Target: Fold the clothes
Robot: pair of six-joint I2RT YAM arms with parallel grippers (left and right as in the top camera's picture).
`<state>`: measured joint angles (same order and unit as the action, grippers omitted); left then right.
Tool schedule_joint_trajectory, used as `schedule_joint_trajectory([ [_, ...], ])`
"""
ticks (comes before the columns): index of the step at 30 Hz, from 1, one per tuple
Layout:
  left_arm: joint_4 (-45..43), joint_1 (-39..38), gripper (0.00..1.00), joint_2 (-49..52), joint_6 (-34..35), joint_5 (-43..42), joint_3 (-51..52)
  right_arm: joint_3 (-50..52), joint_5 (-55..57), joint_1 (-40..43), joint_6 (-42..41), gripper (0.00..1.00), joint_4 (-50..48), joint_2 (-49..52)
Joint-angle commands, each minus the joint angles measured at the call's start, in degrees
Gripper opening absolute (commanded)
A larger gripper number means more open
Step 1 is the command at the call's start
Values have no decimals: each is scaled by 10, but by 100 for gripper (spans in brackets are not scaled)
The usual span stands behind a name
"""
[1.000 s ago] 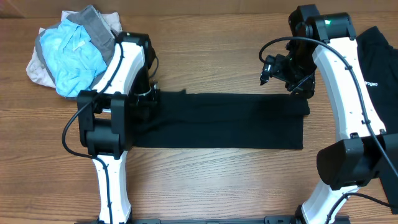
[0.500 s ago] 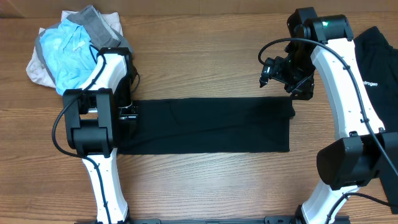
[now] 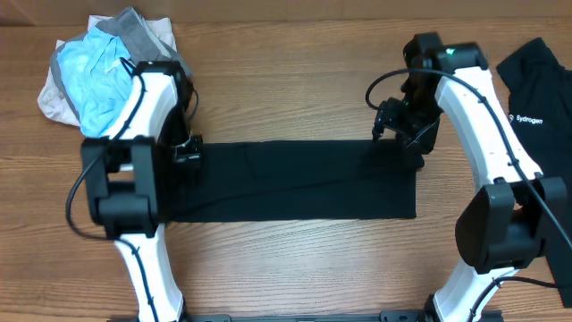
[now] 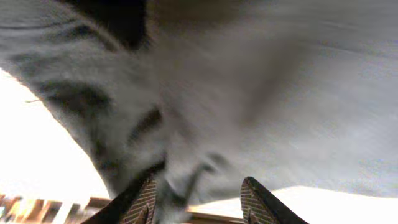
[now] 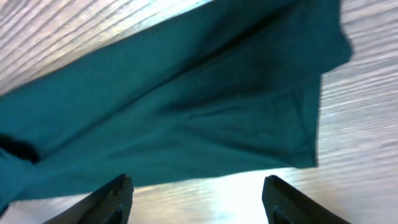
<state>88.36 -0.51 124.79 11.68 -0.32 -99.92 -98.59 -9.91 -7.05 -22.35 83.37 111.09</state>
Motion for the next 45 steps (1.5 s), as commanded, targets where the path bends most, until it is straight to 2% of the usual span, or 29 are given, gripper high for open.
schedule_joint_trajectory([
  [1,-2,-6,45,-72,-32,-80,-17,30,-17,2,1,71,-30,-16],
  [5,2,-30,47,-83,-61,-123,-13,47,-11,4,-25,81,-62,-16],
  [10,-47,-81,48,-82,-57,-137,33,57,52,19,-109,83,-62,-16],
  [17,-155,-125,58,-82,-26,-138,145,84,35,73,-105,84,-78,-14],
  [23,-212,-125,58,-82,-22,-143,205,134,8,88,-87,84,-120,-14],
  [33,-228,-125,66,-82,-23,-141,218,210,-9,88,-101,84,-202,-8],
  [45,-228,-125,68,-82,-25,-141,218,214,-11,88,-107,79,-225,-8],
])
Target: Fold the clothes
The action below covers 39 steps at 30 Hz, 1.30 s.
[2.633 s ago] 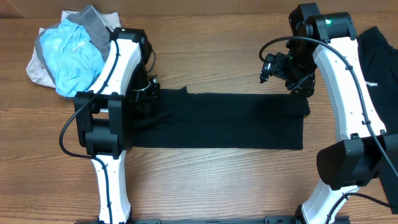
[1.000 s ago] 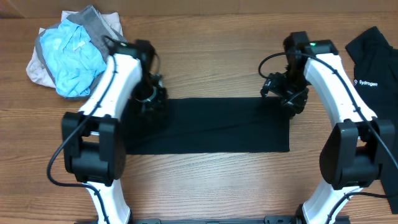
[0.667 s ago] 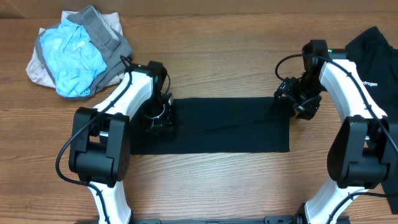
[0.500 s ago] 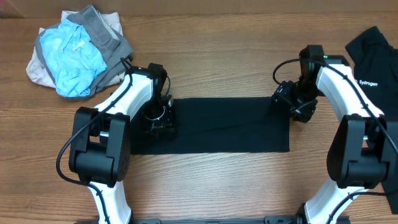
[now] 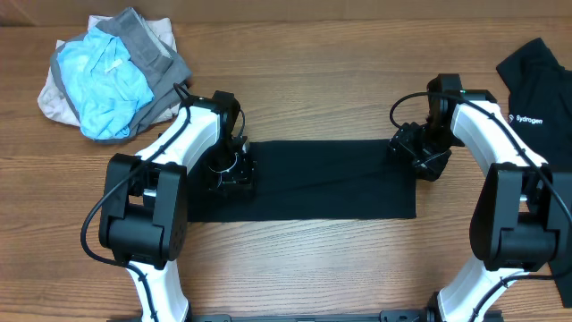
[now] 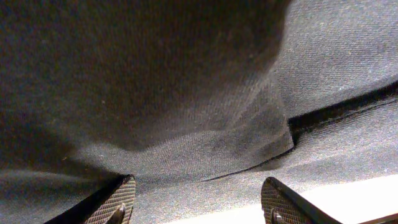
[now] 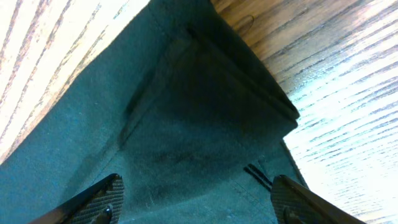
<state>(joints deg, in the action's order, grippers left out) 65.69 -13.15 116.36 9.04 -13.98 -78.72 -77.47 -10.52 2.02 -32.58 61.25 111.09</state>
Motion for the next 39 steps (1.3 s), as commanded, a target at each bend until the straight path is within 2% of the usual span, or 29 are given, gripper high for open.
schedule_joint_trajectory([
  [1,-2,1,68,2,2,-5,6,3,-5,-3,-5,77,-6,-8],
  [13,-2,1,69,2,2,-5,6,8,3,-4,-7,79,-20,-7],
  [21,-2,1,70,2,2,-4,6,51,3,-4,-7,81,-81,-7],
  [27,-2,1,71,2,0,9,6,45,4,2,-7,79,-87,-7],
  [35,-5,1,72,2,0,11,6,37,4,15,-5,61,-87,-7],
  [39,-6,1,73,2,0,11,6,33,8,15,-5,57,-87,-7],
])
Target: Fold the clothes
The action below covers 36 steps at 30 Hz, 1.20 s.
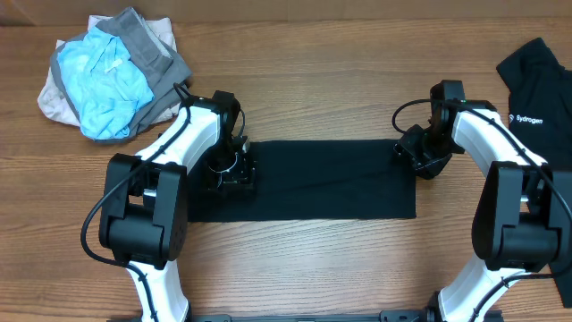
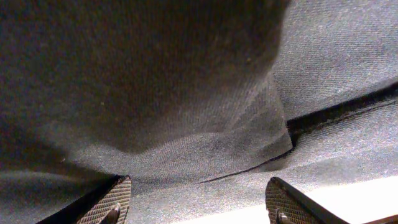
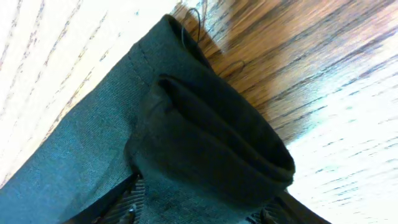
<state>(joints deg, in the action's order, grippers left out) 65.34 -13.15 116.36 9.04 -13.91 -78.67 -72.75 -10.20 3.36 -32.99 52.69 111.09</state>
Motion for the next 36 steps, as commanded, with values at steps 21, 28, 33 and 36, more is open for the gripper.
schedule_joint_trajectory([
  [21,-7,1,76,2,3,25,5,-39,24,2,-3,4,53,-50],
  [28,-7,1,76,2,4,25,5,-39,24,2,-3,4,76,-112],
  [33,-9,1,77,2,4,25,5,-39,25,2,-3,4,112,-142],
  [36,-9,1,77,2,4,25,5,-39,25,2,-3,4,134,-143],
])
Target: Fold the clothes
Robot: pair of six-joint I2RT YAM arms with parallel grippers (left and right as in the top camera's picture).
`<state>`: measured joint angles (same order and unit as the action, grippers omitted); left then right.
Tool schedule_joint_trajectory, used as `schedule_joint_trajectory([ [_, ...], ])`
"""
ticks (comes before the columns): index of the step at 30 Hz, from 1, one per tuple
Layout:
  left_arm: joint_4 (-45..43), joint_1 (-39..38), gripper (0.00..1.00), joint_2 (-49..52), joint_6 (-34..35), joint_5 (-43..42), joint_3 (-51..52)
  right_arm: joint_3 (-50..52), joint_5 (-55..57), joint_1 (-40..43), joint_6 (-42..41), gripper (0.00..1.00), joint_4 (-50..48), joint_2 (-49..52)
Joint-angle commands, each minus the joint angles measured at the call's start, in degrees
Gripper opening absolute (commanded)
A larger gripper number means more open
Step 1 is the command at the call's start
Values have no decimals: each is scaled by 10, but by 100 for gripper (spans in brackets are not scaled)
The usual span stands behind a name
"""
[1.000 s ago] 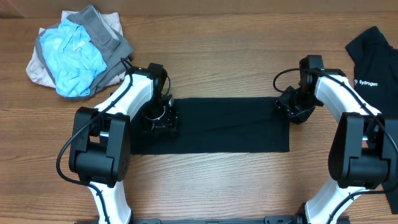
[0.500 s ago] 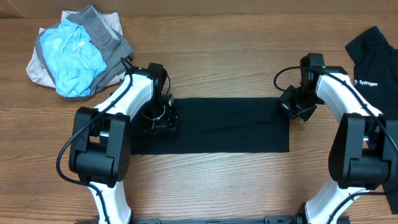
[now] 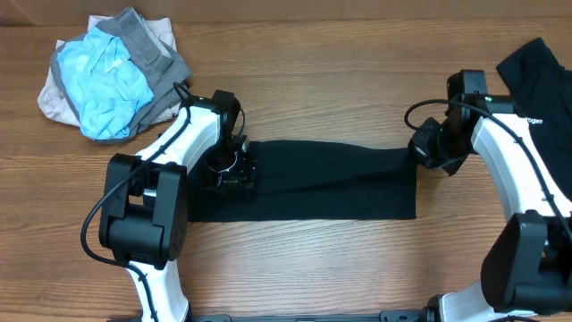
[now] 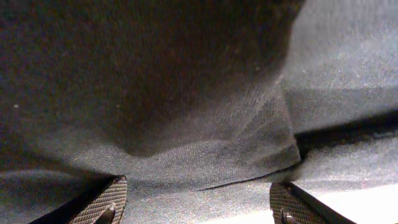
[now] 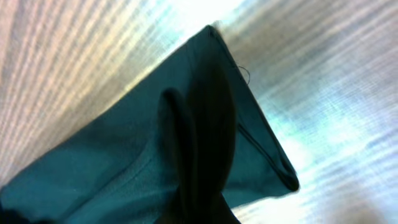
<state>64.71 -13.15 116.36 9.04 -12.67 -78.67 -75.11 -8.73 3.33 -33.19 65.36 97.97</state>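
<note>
A black garment (image 3: 304,183) lies as a long folded strip across the middle of the wooden table (image 3: 313,268). My left gripper (image 3: 228,172) is pressed down on its left part. In the left wrist view the gripper (image 4: 199,205) is open, its fingers (image 4: 106,202) wide apart on the dark cloth (image 4: 186,93). My right gripper (image 3: 429,148) is shut on the strip's far right corner, which stretches out past the strip's right edge. In the right wrist view the cloth (image 5: 124,162) runs in a ridge down into the gripper (image 5: 199,214), and the fingers are hidden.
A heap of light blue and grey clothes (image 3: 112,67) lies at the far left corner. Another black shirt with white lettering (image 3: 536,76) lies at the right edge, just behind my right arm.
My right gripper has shut on the far right corner and moved right, drawing that corner out beyond the strip's edge. The left gripper has stayed in place, open on the cloth.
At first my left gripper was at the strip's left end and my right gripper was open over the far right part. Then the left rested open further in on the cloth and the right stood open at the corner. It then had the folded corner between its jaws, and now holds it pulled rightward.
</note>
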Motion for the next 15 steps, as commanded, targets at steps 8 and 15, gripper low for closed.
schedule_joint_trajectory([
  [8,-2,1,79,2,4,13,5,6,18,2,1,4,39,-12],
  [15,0,3,75,2,3,12,5,56,32,2,1,11,2,-11],
])
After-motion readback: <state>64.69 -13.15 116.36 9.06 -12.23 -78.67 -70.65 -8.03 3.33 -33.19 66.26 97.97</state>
